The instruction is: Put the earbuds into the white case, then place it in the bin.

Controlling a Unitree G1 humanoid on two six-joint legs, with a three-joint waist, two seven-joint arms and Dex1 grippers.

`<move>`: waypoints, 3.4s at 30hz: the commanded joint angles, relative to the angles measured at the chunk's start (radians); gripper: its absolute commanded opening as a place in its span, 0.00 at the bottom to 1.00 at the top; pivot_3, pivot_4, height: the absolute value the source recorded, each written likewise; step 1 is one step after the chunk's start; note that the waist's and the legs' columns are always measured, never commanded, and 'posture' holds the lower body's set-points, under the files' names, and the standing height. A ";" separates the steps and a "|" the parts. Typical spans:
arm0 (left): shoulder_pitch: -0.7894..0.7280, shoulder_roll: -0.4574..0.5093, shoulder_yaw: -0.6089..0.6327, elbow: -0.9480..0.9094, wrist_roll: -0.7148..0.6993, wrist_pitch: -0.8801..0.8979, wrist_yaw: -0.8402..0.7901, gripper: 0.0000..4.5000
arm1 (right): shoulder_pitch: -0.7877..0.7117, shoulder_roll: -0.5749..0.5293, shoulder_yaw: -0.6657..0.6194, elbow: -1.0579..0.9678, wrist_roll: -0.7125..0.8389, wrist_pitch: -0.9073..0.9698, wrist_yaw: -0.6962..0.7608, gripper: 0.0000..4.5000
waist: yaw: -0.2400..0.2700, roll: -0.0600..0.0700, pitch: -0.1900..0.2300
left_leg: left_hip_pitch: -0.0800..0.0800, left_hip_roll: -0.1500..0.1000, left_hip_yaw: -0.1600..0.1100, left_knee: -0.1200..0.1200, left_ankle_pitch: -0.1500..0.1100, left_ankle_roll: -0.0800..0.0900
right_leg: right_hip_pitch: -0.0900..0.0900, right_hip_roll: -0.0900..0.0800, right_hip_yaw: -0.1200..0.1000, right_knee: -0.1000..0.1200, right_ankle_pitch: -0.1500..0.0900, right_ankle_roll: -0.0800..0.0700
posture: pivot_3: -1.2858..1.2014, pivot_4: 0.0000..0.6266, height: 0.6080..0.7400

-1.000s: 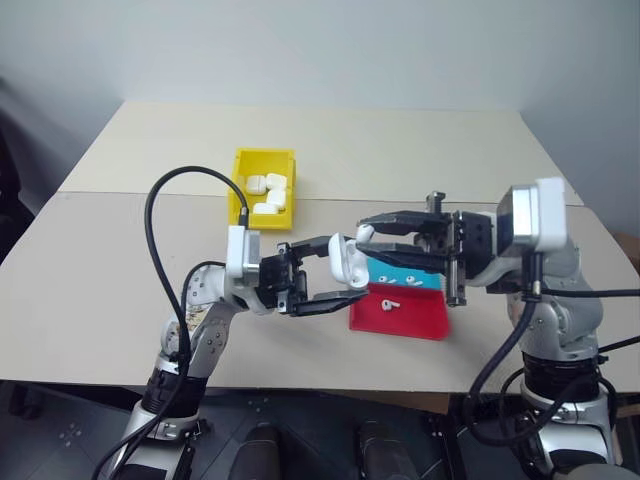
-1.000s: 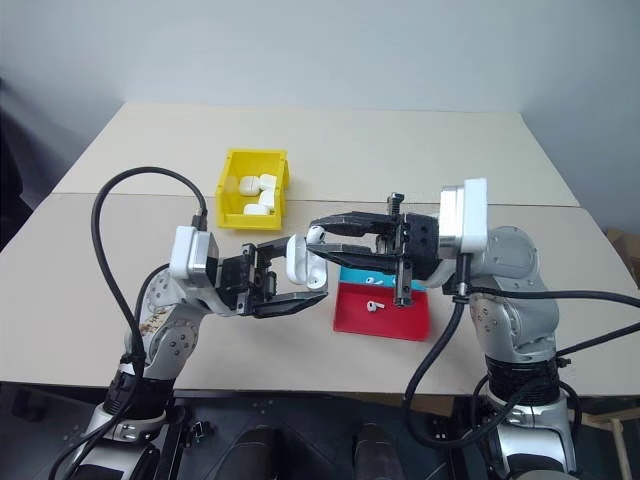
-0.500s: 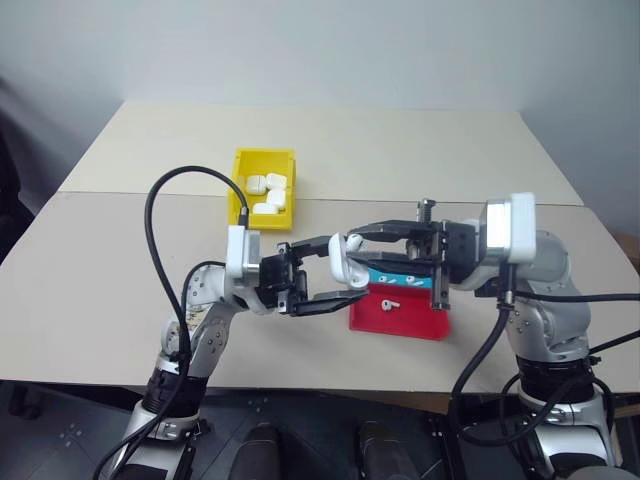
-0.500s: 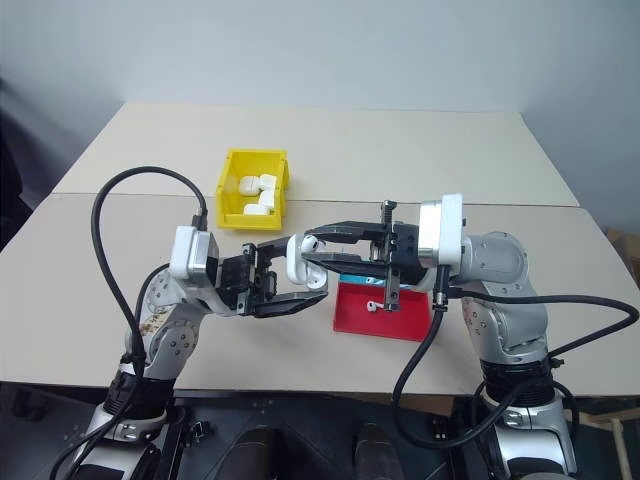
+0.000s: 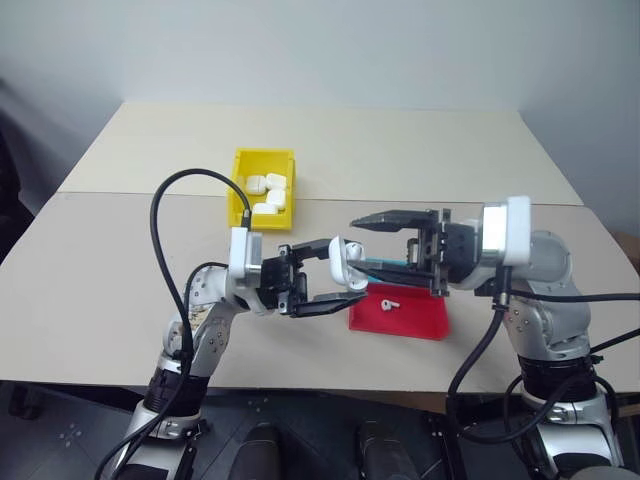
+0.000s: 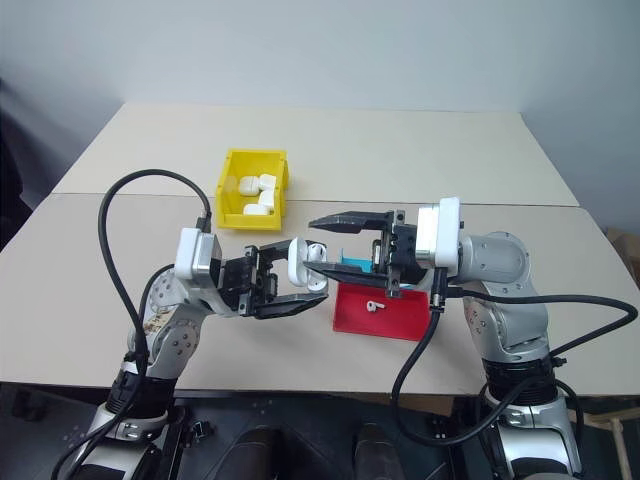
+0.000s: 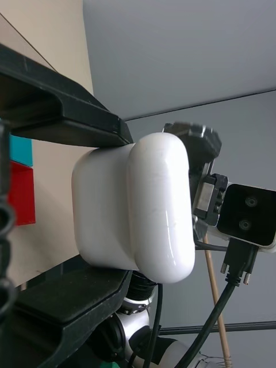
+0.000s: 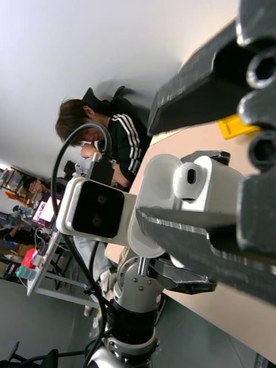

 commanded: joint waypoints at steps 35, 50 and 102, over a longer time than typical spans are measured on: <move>0.363 0.206 0.094 -0.081 0.185 -0.250 0.064 0.62 | -0.642 -0.249 0.580 0.766 -0.767 -0.027 0.289 0.71 | 0.000 0.002 0.001 | -0.004 0.001 0.002 -0.005 0.000 0.000 | -0.008 0.000 0.001 0.000 0.000 -0.002 | 0.52 0.24 1.00; 0.370 0.199 0.071 -0.088 0.202 -0.260 0.098 0.62 | -0.617 -0.226 0.567 0.865 -0.884 -0.143 0.311 0.71 | -0.002 0.002 0.001 | -0.003 0.001 0.002 -0.005 0.000 0.000 | -0.008 0.000 0.001 0.000 0.001 -0.002 | 0.52 0.24 1.00; 0.348 0.196 0.052 -0.071 0.225 -0.281 0.125 0.62 | -0.558 -0.179 0.569 0.879 -0.958 -0.176 0.281 0.34 | -0.003 0.002 0.001 | -0.003 0.001 0.002 -0.005 0.000 0.000 | -0.008 0.000 0.001 0.001 0.001 -0.002 | 0.52 0.24 1.00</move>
